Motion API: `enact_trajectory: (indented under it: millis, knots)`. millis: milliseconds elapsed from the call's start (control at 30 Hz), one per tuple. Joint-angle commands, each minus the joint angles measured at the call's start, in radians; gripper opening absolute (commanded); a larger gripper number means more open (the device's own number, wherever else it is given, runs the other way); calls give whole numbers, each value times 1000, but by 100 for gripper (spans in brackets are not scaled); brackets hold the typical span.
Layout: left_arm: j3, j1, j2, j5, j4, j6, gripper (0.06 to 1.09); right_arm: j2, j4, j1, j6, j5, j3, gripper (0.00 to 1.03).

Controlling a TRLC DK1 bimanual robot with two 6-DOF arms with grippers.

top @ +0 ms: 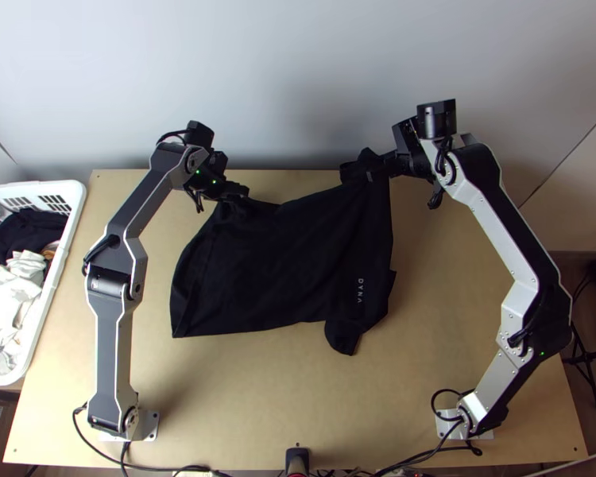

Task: Fold the t-shirt

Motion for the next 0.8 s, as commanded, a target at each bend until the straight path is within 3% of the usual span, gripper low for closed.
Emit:
enact_trajectory:
  millis: [0,533,767]
  knots:
    - [-2,-6,5,-28,1,-30,42,-1,-1,2,1,0,-3,3]
    - [3,-34,53,-85,-16,-30,59,0,-1,2,-4,6,-5,3]
    - [10,-41,68,-110,-19,-29,55,0,-1,-1,-5,9,-3,3]
